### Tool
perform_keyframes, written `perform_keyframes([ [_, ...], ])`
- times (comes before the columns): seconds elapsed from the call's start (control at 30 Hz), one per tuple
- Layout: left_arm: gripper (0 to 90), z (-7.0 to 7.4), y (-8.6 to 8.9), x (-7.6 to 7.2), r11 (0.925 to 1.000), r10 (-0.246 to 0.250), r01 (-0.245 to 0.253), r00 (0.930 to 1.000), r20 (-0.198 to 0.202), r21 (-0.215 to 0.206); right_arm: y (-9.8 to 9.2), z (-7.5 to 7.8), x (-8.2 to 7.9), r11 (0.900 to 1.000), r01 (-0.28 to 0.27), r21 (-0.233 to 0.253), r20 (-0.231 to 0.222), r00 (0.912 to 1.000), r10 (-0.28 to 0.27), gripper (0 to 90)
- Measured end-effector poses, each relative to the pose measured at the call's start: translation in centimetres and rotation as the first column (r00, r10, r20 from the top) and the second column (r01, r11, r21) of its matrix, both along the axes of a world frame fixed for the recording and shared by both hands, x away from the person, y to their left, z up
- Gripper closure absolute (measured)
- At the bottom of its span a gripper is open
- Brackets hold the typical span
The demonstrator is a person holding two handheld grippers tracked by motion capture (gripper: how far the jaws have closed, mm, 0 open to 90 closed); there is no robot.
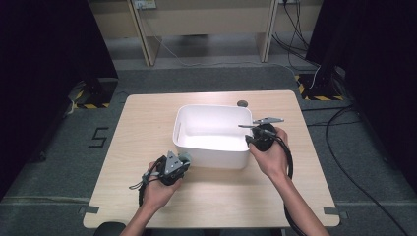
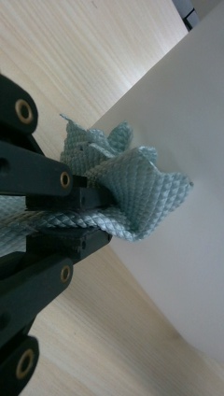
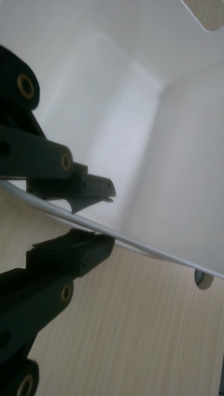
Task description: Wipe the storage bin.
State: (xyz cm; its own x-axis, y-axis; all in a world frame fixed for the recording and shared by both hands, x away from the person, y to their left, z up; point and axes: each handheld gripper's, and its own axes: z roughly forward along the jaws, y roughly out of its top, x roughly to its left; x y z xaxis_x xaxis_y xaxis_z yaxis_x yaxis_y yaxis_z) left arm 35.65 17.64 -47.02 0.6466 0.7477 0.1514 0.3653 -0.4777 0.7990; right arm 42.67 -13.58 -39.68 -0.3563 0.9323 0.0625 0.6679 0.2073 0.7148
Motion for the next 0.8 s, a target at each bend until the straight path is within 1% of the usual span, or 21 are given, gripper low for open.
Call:
perform_keyframes([
  [0.07,81.9,-0.3,-0.1,0.1,1.0000,0.002,-0.002,1.0000,-0.008,0.000,0.0,0.0,0.0,1.000,-0.001,0.000,0.001,1.0000,0.001,71.6],
  [0.13,81.9,-0.6,-0.1,0.1,0.9999,-0.004,0.004,0.9999,-0.016,0.011,0.0,0.0,0.0,1.000,-0.002,-0.001,0.001,1.0000,0.002,71.6],
  [0.4,81.9,-1.5,-0.3,0.3,0.9998,-0.003,0.003,0.9994,-0.036,0.020,0.0,0.0,0.0,1.000,-0.002,0.001,0.001,1.0000,0.002,71.6],
  [0.43,81.9,-1.6,-0.3,0.3,0.9999,-0.002,0.002,0.9993,-0.038,0.015,0.0,0.0,0.0,1.000,-0.001,0.002,0.001,1.0000,0.001,71.6],
  [0.57,81.9,-2.0,-0.3,0.5,0.9997,-0.003,0.005,0.9988,-0.049,0.024,0.0,0.0,0.0,1.000,-0.001,0.001,0.000,1.0000,0.001,71.6],
  [0.8,81.9,-2.3,-0.4,0.5,0.9995,-0.006,0.008,0.9982,-0.060,0.030,0.0,0.0,0.0,1.000,-0.001,0.001,0.000,1.0000,0.001,71.6],
])
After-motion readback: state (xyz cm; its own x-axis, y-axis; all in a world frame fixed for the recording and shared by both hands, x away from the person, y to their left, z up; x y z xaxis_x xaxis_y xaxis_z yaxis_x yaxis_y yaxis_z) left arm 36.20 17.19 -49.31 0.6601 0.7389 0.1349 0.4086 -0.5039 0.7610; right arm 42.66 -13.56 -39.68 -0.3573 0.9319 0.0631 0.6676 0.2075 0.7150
